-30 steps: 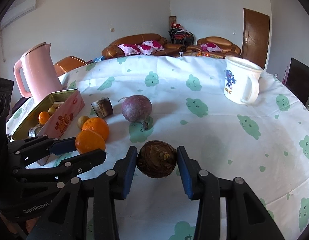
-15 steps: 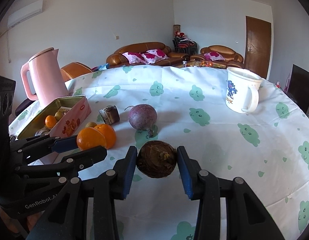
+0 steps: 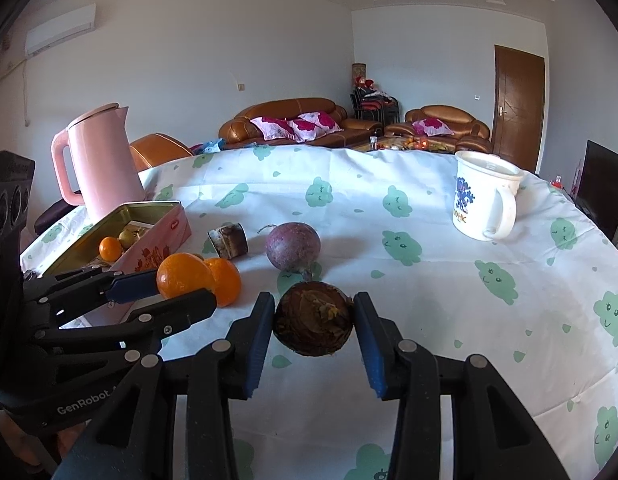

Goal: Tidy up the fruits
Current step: 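Lift the mandarin orange with the left tool while the right tool holds the brown fruit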

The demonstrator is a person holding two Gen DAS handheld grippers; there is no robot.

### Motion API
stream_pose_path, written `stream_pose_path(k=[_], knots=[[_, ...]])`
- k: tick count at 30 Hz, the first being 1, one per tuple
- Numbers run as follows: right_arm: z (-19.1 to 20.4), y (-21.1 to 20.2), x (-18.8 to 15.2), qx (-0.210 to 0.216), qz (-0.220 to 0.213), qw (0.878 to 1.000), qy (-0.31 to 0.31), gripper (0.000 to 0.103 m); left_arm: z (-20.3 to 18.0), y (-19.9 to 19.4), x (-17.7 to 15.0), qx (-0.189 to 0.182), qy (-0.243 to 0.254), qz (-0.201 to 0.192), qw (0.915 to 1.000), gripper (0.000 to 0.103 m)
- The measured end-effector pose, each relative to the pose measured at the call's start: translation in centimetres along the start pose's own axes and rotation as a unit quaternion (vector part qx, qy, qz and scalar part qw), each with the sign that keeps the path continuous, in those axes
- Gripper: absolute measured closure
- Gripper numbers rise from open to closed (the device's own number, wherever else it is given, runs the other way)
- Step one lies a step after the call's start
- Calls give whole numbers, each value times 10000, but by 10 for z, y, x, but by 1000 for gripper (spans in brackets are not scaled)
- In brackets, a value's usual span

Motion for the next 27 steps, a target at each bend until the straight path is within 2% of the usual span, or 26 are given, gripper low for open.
stream_pose_path(k=[27], knots=[[6, -16, 3, 92, -424, 9989, -157, 60, -3, -18, 4, 234, 131, -483, 9985, 61]])
Point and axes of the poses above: each gripper's, at about its wrist camera, not at the fingertips, and y roughly the way its jaws point, z to its left, x to its top, the point moved 5 cm from there along y, roughly the way its jaws point, and after that the axes turned 2 degrees about x, right-handed, at the moved point
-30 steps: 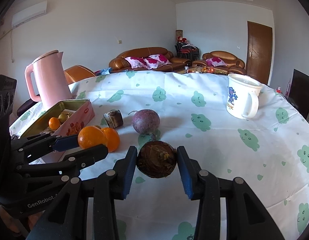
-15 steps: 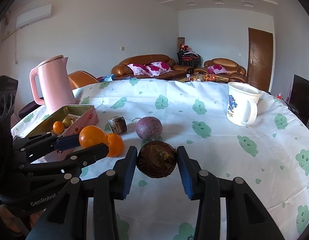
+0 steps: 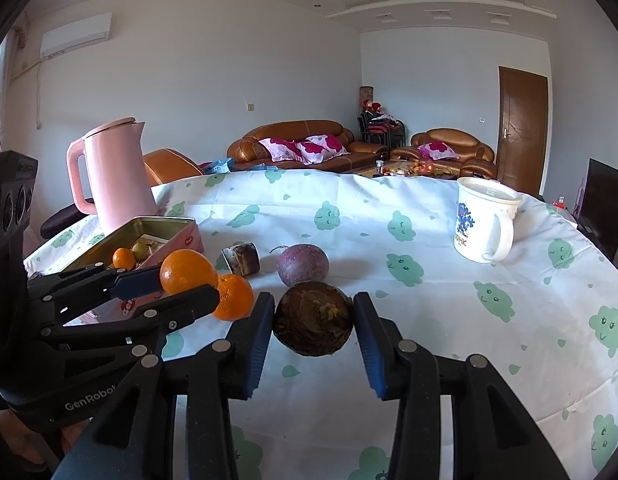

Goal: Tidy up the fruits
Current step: 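Lift the mandarin orange with the left tool while the right tool holds the brown fruit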

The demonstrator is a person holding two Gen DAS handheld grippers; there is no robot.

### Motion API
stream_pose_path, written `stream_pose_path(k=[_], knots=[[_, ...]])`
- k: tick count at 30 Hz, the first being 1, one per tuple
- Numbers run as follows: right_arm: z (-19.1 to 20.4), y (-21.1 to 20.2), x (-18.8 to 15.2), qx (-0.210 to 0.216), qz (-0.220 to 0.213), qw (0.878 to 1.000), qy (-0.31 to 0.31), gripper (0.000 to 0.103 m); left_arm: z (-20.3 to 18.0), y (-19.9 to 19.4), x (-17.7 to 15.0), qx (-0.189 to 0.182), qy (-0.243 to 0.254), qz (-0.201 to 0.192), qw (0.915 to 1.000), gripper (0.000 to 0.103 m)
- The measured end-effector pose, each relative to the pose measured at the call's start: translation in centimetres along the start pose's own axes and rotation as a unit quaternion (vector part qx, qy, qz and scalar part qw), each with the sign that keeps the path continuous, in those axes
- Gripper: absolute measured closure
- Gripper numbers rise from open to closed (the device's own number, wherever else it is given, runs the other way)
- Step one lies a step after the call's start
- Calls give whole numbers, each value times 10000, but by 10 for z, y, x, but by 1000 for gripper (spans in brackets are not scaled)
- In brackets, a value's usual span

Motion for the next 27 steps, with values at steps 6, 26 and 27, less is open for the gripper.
stream_pose_path(k=[6, 26, 27], knots=[[2, -5, 1, 6, -113, 9999, -35, 60, 0, -3, 1, 29, 13, -84, 10000, 61], [5, -16, 4, 20, -455, 9989, -140, 60, 0, -13, 4, 149, 46, -349, 9993, 61], [5, -16, 4, 21, -465, 9988, -143, 60, 0, -14, 4, 153, 47, -369, 9992, 61]])
Point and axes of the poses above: each gripper's, at about its wrist camera, not at the fingertips, and y roughly the way its jaws point, z to its left, x to its top, the point moved 5 cm from there along y, roughly the way its jaws point, and after that the axes turned 2 degrees about x, right-handed, at the moved point
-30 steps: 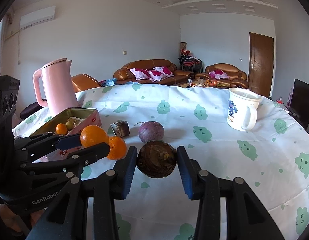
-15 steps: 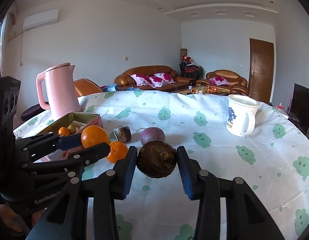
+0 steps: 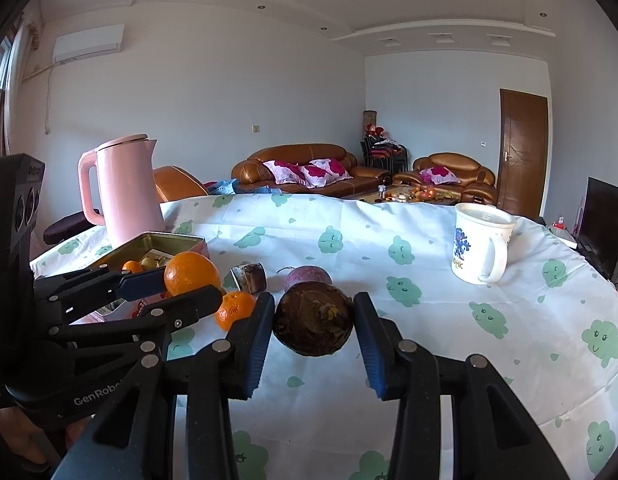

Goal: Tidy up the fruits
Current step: 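Lift the mandarin orange with the left tool while the right tool holds the brown fruit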

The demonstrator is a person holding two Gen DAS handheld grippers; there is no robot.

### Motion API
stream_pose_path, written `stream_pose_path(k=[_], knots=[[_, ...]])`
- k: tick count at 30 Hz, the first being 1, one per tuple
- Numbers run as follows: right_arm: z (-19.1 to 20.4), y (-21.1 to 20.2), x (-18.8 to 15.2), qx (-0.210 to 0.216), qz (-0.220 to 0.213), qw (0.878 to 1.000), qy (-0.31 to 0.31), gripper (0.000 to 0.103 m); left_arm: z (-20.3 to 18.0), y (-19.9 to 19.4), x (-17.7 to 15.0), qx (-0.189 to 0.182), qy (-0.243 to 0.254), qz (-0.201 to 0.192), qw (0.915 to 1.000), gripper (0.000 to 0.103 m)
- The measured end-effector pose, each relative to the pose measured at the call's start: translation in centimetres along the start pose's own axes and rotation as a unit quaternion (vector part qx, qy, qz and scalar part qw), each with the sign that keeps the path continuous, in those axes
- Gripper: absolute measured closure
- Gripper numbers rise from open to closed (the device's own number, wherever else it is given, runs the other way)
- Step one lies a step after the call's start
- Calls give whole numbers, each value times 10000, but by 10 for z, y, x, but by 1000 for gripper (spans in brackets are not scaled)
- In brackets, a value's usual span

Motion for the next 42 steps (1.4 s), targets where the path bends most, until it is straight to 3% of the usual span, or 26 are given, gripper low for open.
stream_pose_path(k=[42], knots=[[5, -17, 2, -12, -425, 9990, -138, 60, -3, -19, 2, 142, 101, -511, 9985, 61]])
Point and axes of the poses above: each gripper's, at about its wrist camera, not at the fingertips, and y roughly the way its jaws point, z to its left, x to its top, the point moved 5 cm from there along y, roughly the way its jaws point, and after that the axes turned 2 degrees about x, right-handed, at the moved point
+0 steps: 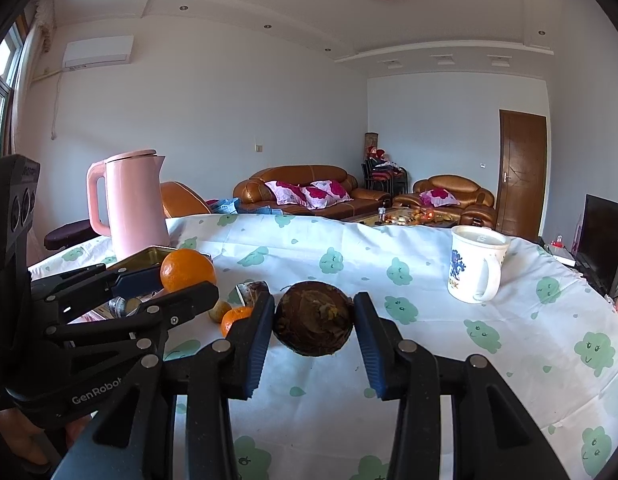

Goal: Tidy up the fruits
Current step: 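Lift the mandarin orange with the left tool while the right tool holds the brown fruit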

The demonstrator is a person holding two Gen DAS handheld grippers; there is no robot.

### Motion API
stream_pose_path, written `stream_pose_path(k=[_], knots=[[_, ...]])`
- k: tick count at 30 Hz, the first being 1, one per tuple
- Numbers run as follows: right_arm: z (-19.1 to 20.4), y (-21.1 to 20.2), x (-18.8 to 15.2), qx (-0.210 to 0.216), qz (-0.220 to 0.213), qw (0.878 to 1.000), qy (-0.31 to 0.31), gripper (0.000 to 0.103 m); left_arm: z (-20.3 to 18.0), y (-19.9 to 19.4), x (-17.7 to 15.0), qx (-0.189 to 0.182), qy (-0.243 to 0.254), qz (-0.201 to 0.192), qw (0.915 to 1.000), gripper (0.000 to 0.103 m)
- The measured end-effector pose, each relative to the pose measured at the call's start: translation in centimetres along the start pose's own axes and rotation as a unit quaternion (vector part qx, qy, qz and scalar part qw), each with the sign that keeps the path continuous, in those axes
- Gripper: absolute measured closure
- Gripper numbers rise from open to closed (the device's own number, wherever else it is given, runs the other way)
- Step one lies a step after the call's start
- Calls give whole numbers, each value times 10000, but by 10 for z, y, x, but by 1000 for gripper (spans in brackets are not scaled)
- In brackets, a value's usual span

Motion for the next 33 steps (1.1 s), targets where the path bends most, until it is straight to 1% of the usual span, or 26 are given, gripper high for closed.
stream_pose_path(k=[9, 17, 27, 33], knots=[[2, -3, 0, 3, -58, 10000, -28, 60, 2, -3, 1, 23, -18, -72, 10000, 61], [4, -10, 2, -24, -233, 9997, -74, 60, 4, -8, 3, 66, -56, -148, 9999, 61], [6, -11, 2, -71, -225, 9996, -162, 60, 7, -9, 3, 87, -91, -152, 9998, 61], [10, -9, 2, -70, -200, 9994, -273, 60, 13, -10, 2, 173, -110, -143, 9997, 61]])
Point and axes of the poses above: each gripper's, at about its wrist camera, not at the fingertips, and y roughly the way its jaws point, z to its left, x to its top, the point moved 5 cm from there along y, roughly the way its jaws point, and after that the axes turned 2 degrees about x, right-handed, at the moved point
